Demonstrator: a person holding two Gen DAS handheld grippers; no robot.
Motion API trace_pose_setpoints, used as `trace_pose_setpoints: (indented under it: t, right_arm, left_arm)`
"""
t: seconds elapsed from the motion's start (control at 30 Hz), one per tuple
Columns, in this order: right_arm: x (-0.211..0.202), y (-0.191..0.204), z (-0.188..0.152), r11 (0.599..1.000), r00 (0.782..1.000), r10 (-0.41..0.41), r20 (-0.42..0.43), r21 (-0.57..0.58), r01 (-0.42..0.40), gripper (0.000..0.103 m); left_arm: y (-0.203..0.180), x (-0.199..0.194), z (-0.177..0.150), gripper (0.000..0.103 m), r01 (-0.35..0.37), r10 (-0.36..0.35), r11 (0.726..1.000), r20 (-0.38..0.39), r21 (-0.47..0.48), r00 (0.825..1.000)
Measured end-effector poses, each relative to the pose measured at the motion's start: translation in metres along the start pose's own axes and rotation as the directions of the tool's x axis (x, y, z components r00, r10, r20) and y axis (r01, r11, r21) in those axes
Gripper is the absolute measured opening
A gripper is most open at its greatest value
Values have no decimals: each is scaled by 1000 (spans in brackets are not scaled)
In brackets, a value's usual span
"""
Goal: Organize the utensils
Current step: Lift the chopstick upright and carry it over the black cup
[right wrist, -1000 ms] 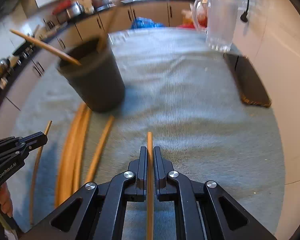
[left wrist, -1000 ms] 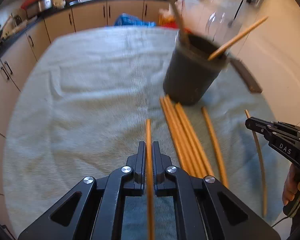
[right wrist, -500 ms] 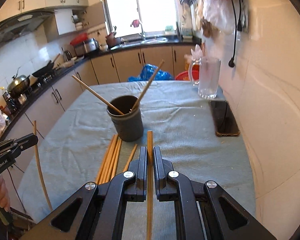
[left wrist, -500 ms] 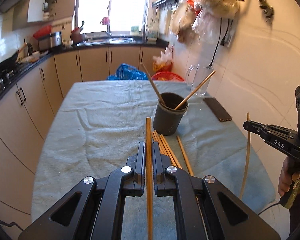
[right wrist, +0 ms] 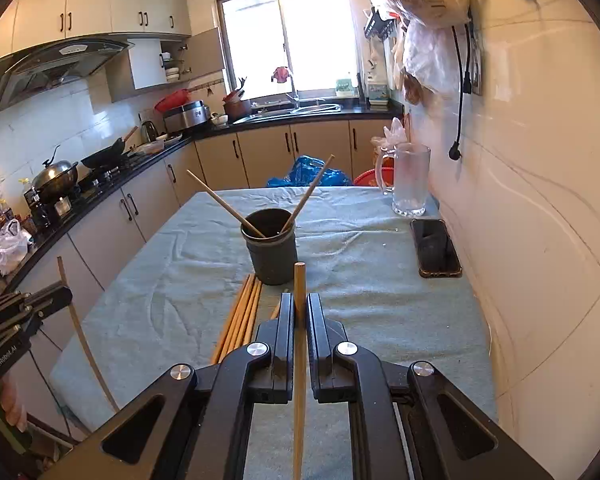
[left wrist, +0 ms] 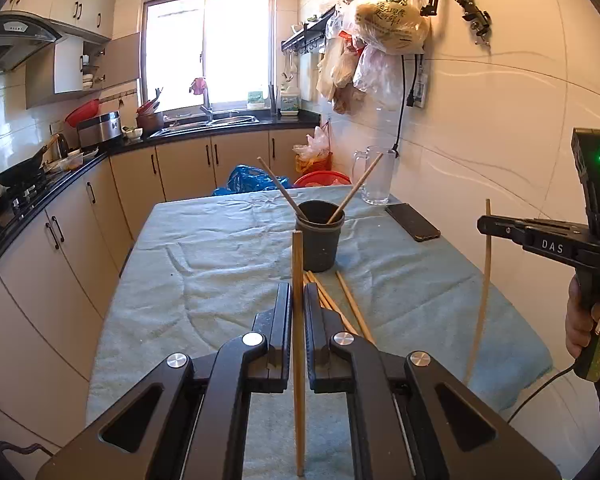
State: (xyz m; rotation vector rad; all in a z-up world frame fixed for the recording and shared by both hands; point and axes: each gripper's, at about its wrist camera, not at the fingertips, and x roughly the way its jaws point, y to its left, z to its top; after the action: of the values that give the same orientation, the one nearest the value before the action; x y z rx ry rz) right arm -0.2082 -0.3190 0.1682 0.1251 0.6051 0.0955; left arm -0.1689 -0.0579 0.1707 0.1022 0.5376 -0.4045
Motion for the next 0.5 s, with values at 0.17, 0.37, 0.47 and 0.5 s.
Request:
trace_pose_setpoints:
  t: [0.17, 0.37, 0.47, 0.5]
  right_arm:
    - [-11, 6, -1, 1000, 1000, 5, 20, -16, -5, 6]
    - [-17, 7, 1, 1000, 999, 14, 41, -19, -13, 6]
    - [-17, 6, 4, 1000, 998, 15, 53, -14, -14, 6]
    - [-17, 6, 6, 1000, 998, 16, 57, -11, -15, 6]
  left_arm:
    - [-2, -2, 0, 6, 16, -16, 1000, 1, -10, 1000]
    - [4, -4, 3, 6, 52, -52, 997, -1, -63, 999]
    - [7, -4, 8, 6, 70, -70, 994, 5, -87, 998]
    - [8, -3, 11, 6, 74, -73, 993, 10, -93, 997]
